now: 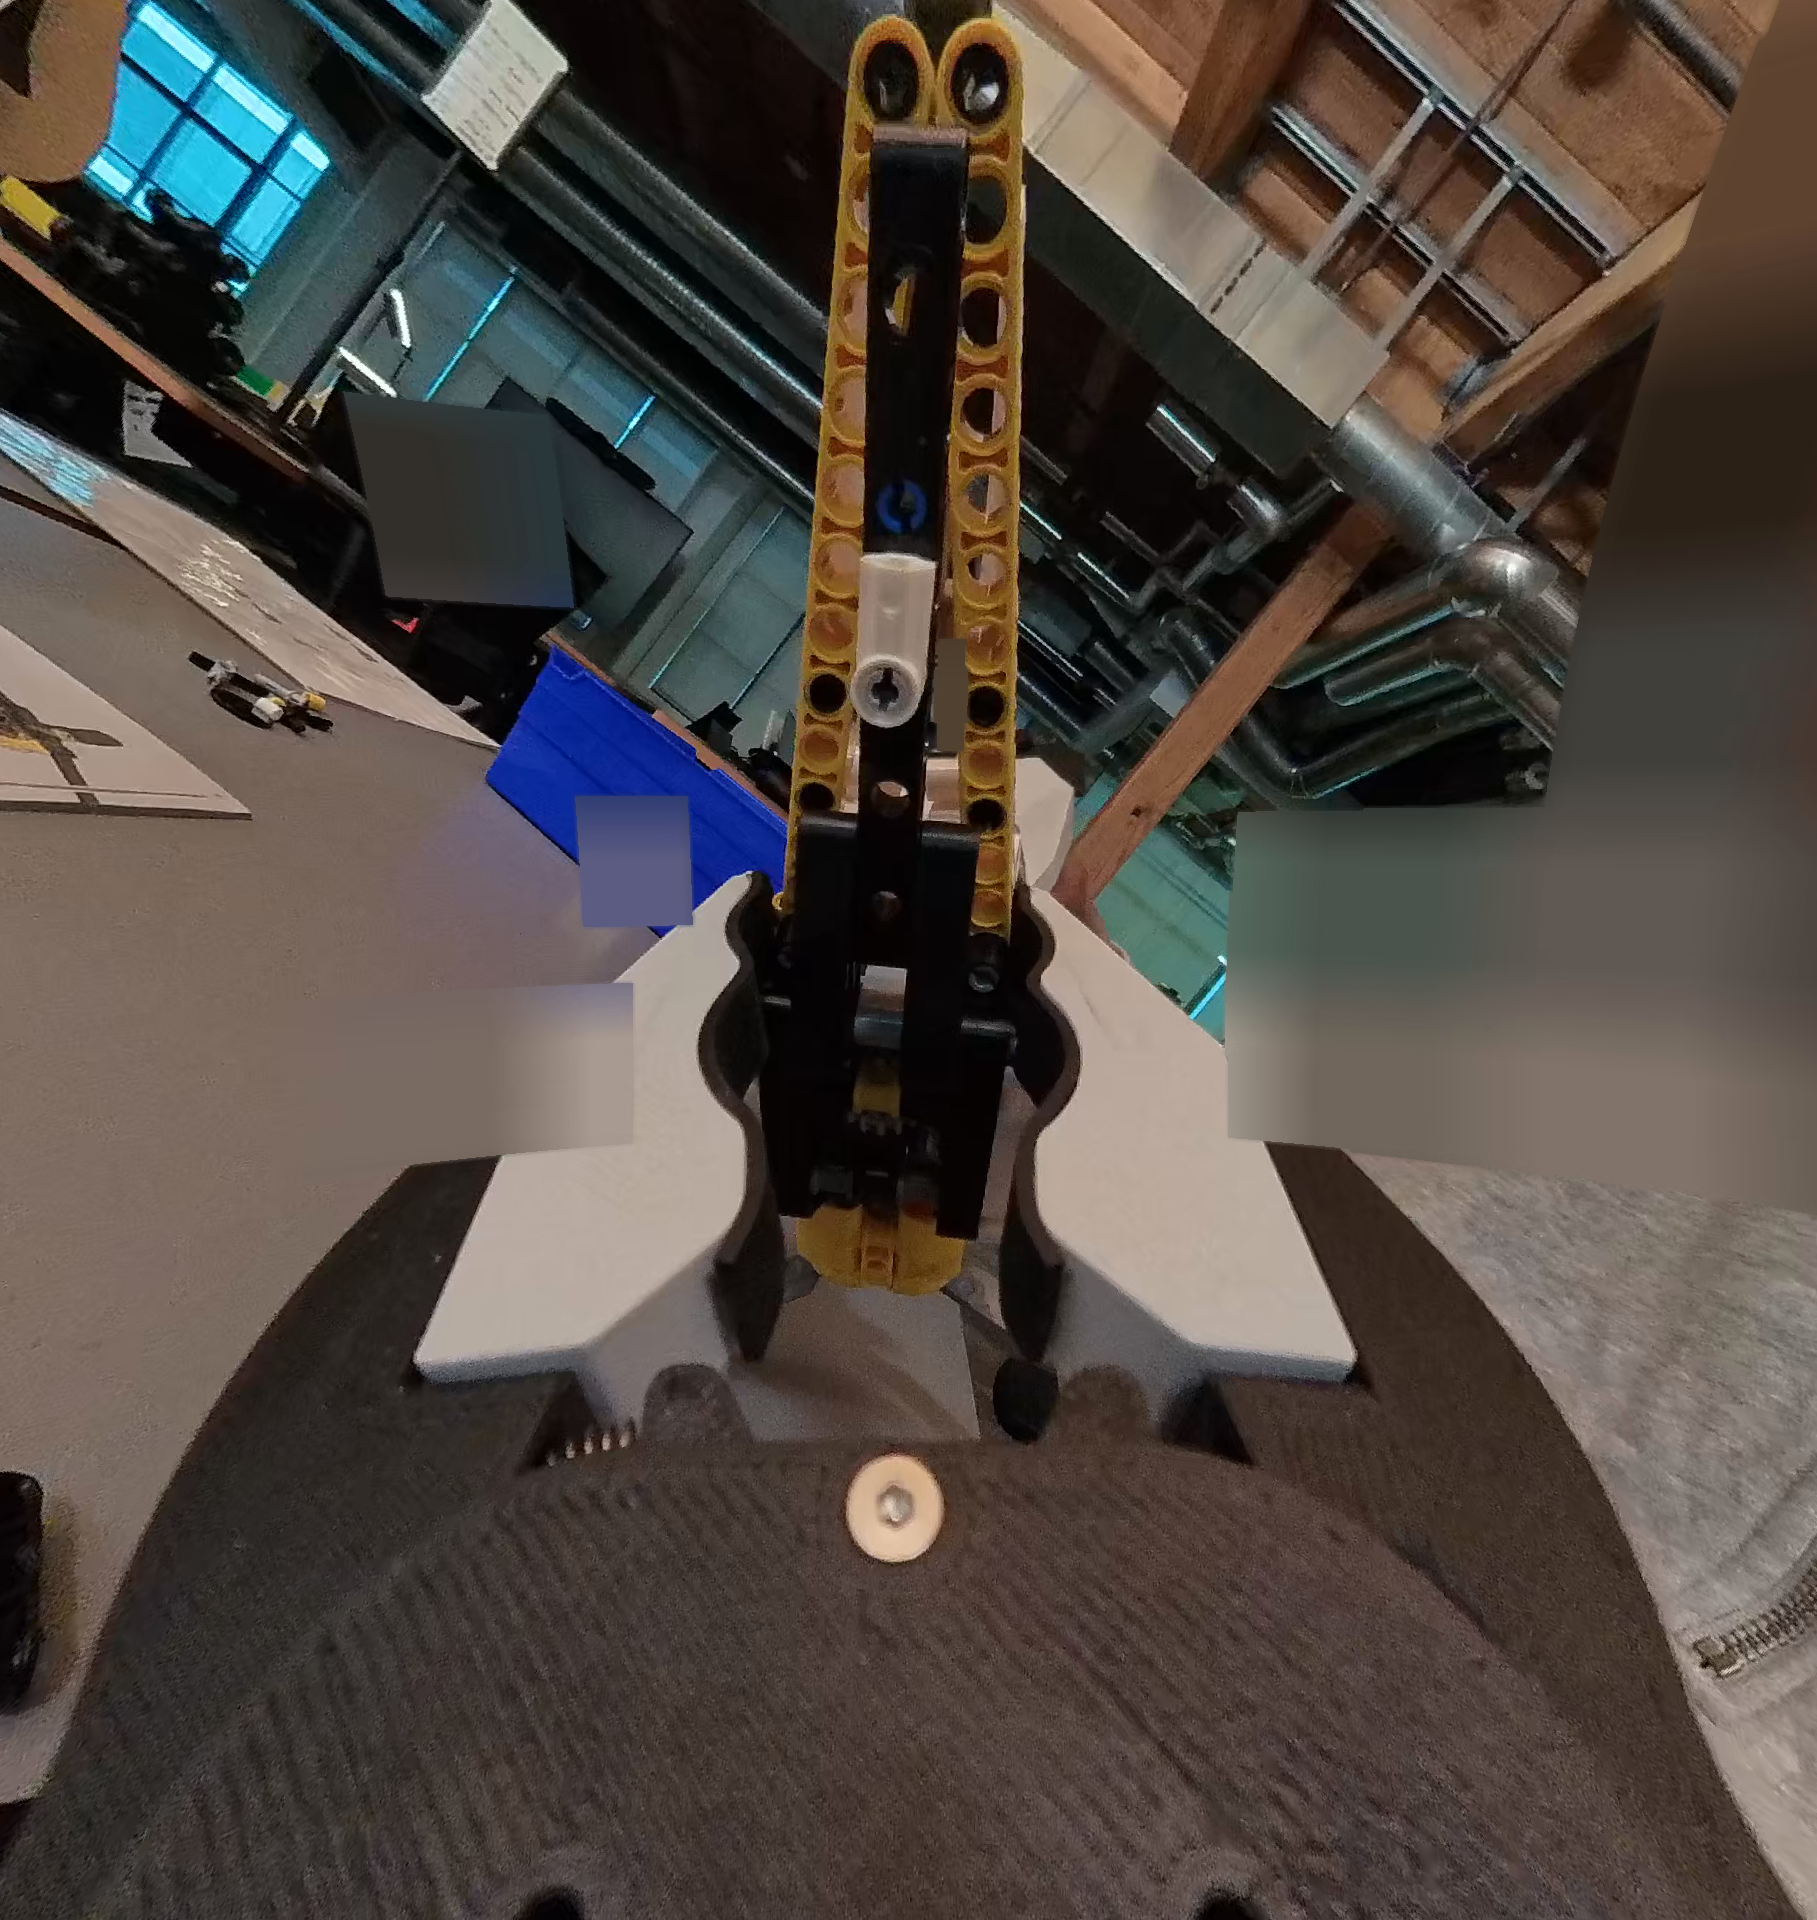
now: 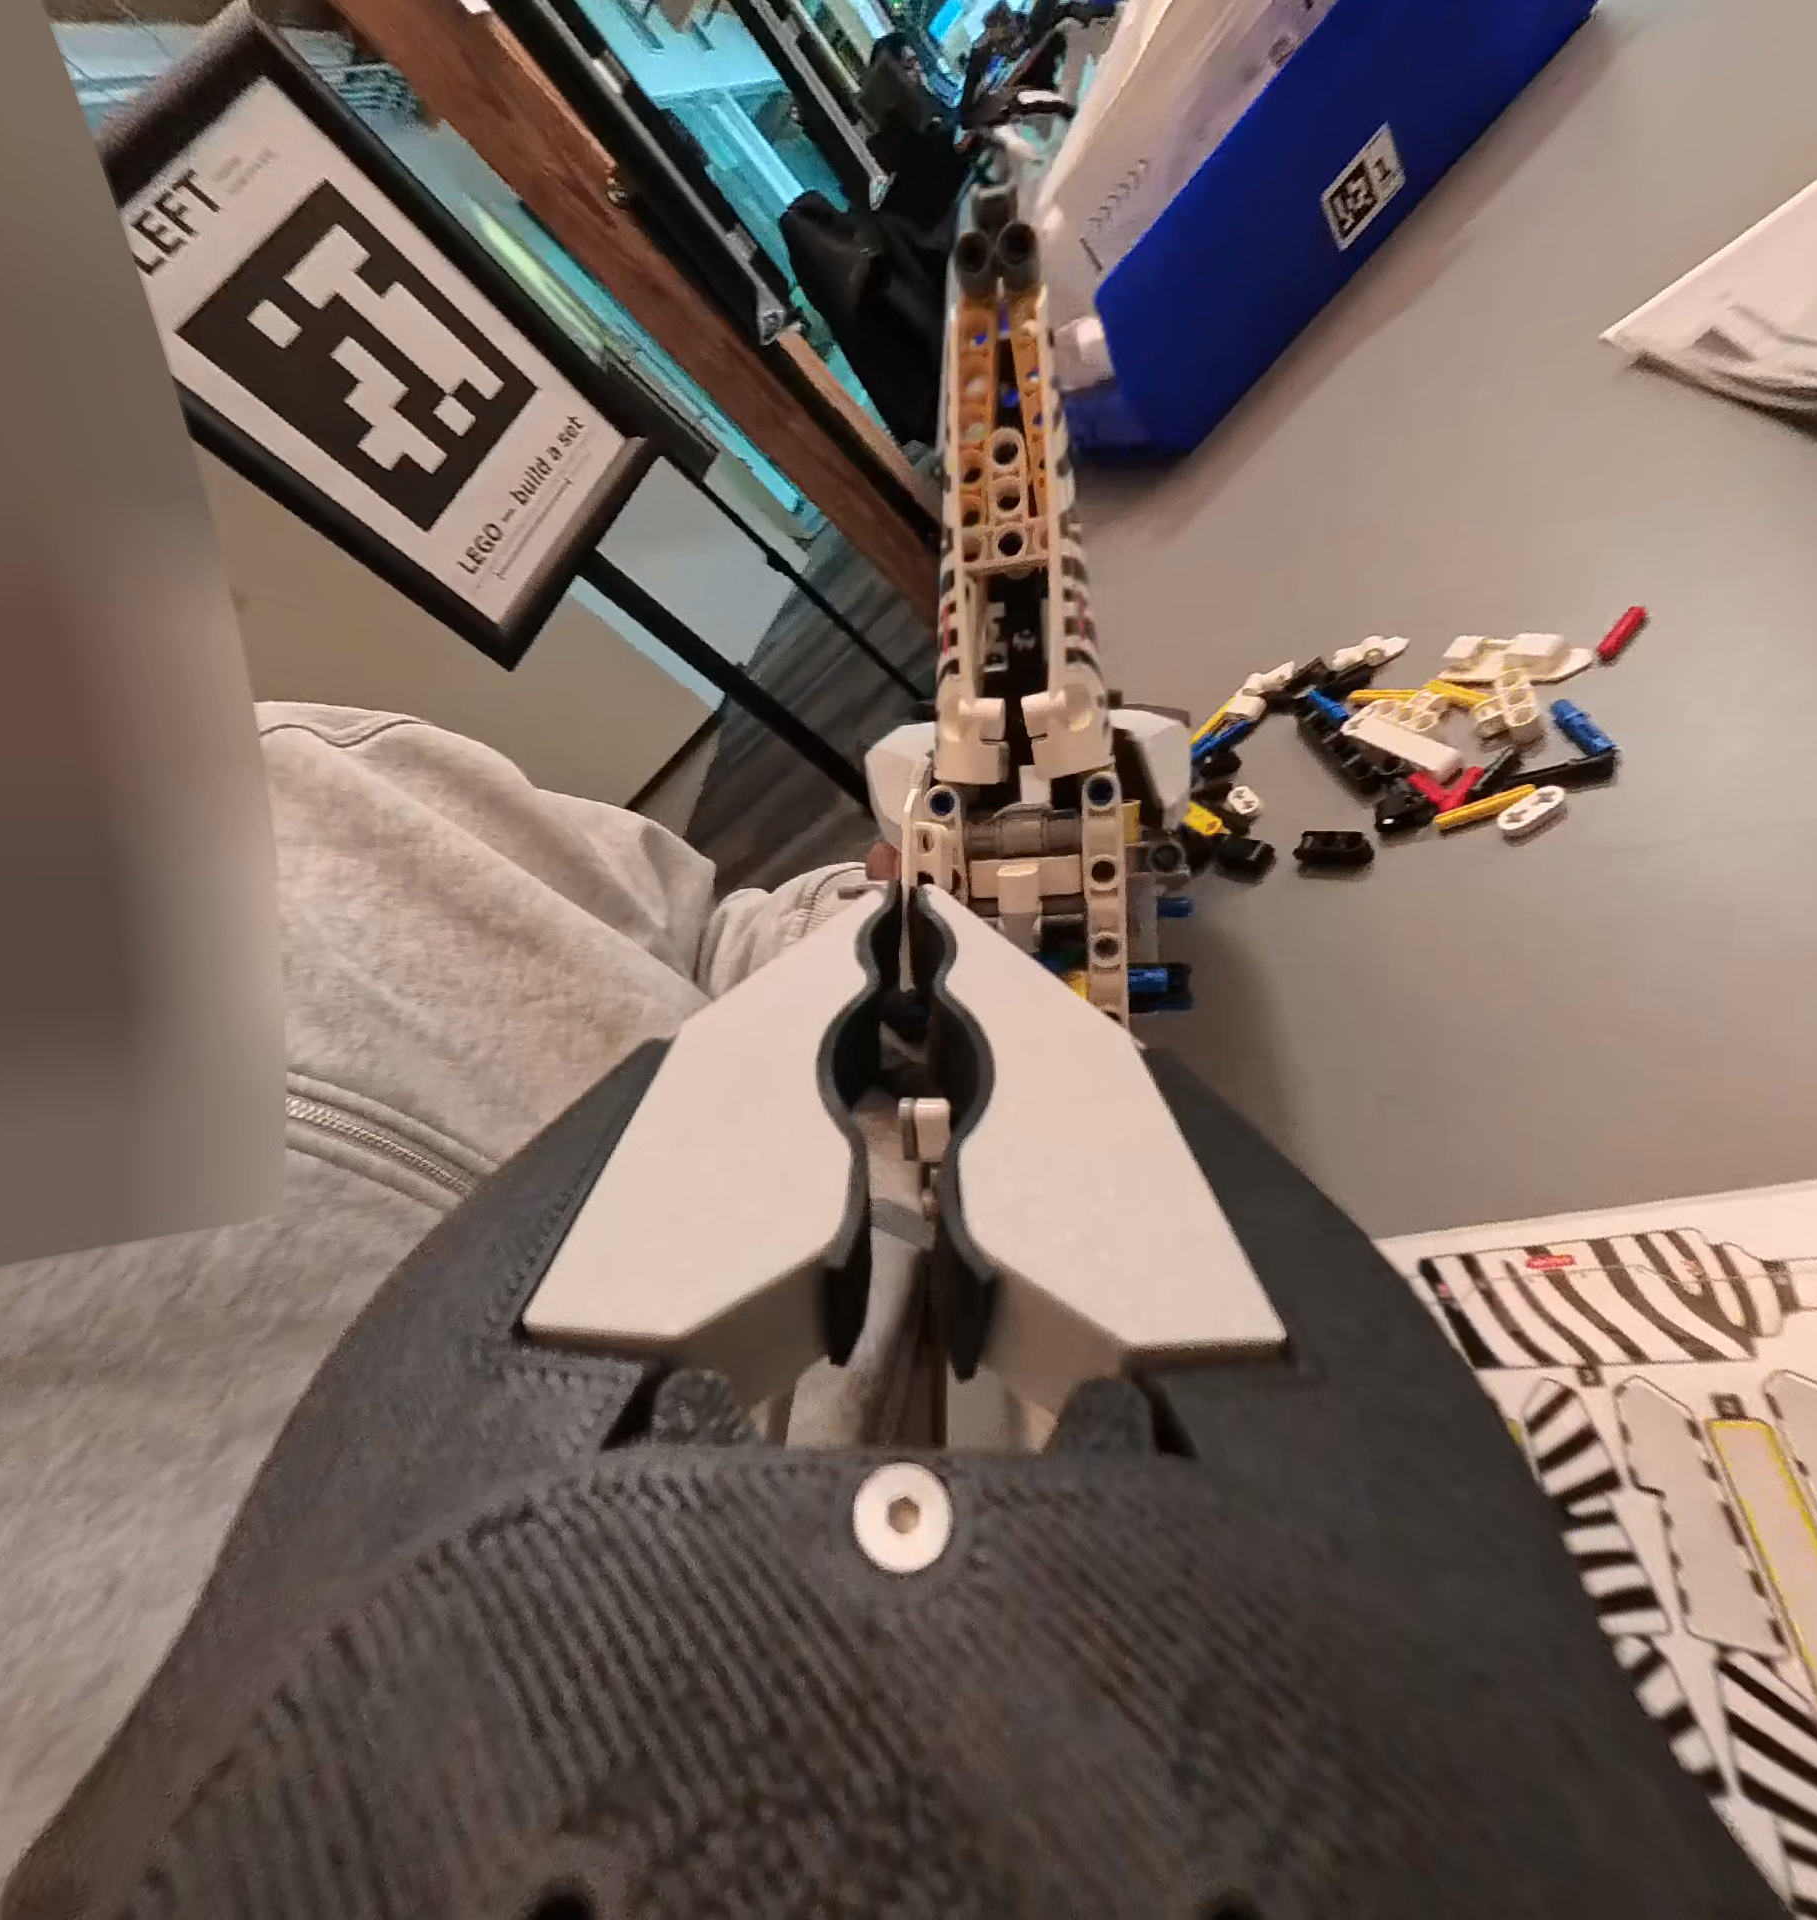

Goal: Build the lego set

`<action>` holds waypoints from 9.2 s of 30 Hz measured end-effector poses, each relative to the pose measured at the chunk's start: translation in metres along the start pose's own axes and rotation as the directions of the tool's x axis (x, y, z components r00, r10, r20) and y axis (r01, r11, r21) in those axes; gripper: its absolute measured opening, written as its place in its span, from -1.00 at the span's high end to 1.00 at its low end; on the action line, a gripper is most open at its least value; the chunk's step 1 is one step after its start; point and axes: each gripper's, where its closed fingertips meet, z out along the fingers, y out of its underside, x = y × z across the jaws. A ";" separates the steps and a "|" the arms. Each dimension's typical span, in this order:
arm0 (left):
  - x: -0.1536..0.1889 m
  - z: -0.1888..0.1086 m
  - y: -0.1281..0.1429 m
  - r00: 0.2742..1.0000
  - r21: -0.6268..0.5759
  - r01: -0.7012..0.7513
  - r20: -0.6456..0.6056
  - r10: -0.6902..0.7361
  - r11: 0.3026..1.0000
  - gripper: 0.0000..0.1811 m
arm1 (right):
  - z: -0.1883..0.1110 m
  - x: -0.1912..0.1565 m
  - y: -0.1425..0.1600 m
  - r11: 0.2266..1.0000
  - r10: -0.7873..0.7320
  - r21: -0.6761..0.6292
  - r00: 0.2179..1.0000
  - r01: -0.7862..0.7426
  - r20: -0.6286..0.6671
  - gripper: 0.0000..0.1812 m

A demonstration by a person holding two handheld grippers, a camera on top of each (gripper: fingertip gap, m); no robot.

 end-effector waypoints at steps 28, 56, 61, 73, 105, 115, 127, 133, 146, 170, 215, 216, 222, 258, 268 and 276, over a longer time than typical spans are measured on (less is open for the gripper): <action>0.000 0.001 0.002 1.000 -0.003 0.000 0.003 0.000 1.000 0.54 | -0.001 0.002 0.013 0.986 0.001 -0.166 0.996 0.014 0.090 1.00; -0.009 -0.003 -0.002 0.995 0.015 0.101 0.017 -0.101 0.995 0.53 | 0.003 0.010 0.007 0.854 0.096 -0.519 0.986 -0.009 0.140 1.00; -0.010 -0.002 0.001 0.996 -0.005 0.083 0.038 -0.083 0.997 0.54 | 0.004 0.011 0.007 0.820 0.178 -0.569 0.972 -0.062 0.151 1.00; -0.013 -0.003 -0.002 0.993 0.014 0.112 0.044 -0.112 0.994 0.54 | 0.005 0.014 0.008 0.823 0.183 -0.564 0.970 -0.061 0.162 1.00; -0.022 -0.007 -0.004 0.986 0.040 0.119 0.110 -0.123 0.992 0.54 | 0.010 0.025 0.010 0.770 0.113 -0.638 0.979 0.023 0.171 1.00; -0.020 -0.016 -0.021 0.988 0.141 0.135 0.056 -0.144 0.981 0.54 | 0.020 0.020 -0.009 0.899 -0.058 -0.429 0.994 0.090 0.087 1.00; -0.020 -0.043 -0.049 0.991 0.343 0.020 0.114 -0.062 0.939 0.54 | 0.010 -0.016 -0.049 0.563 -0.648 -0.220 0.260 0.797 -0.716 0.61; -0.018 -0.047 -0.051 0.982 0.359 -0.080 0.187 0.012 0.930 0.54 | 0.034 -0.003 -0.028 0.485 -0.681 -0.488 -0.037 0.725 -0.731 0.63; -0.013 -0.046 -0.048 0.993 0.366 -0.012 0.117 -0.033 0.930 0.53 | 0.055 0.020 -0.016 0.539 -0.715 -0.534 0.020 0.651 -0.698 0.72; -0.011 -0.038 -0.043 0.987 0.315 -0.087 0.157 0.039 0.945 0.54 | 0.044 0.027 -0.025 0.432 -0.774 -0.671 -0.134 0.602 -0.619 0.73; -0.003 -0.034 -0.040 0.996 0.293 -0.056 0.084 0.033 0.955 0.55 | 0.031 -0.010 -0.033 0.625 -0.642 -0.262 0.292 0.736 -0.709 0.76; -0.002 -0.034 -0.039 0.997 0.290 -0.052 0.076 0.032 0.955 0.55 | 0.029 -0.014 -0.036 0.634 -0.626 -0.218 0.327 0.742 -0.708 0.78; 0.005 -0.030 -0.037 0.997 0.274 -0.065 0.046 0.054 0.960 0.55 | 0.030 0.002 -0.035 0.668 -0.616 -0.231 0.353 0.707 -0.704 0.90; 0.006 -0.031 -0.038 1.000 0.289 0.009 -0.009 -0.007 0.957 0.55 | 0.033 0.003 -0.029 0.752 -0.552 -0.116 0.523 0.649 -0.650 0.91; 0.003 -0.040 -0.047 0.993 0.353 0.110 -0.080 -0.087 0.929 0.55 | 0.008 -0.016 -0.044 0.710 -0.512 -0.007 0.510 0.704 -0.691 0.91; 0.003 -0.040 -0.047 0.992 0.353 0.115 -0.084 -0.091 0.929 0.55 | 0.003 -0.016 -0.041 0.709 -0.501 0.005 0.509 0.706 -0.700 0.91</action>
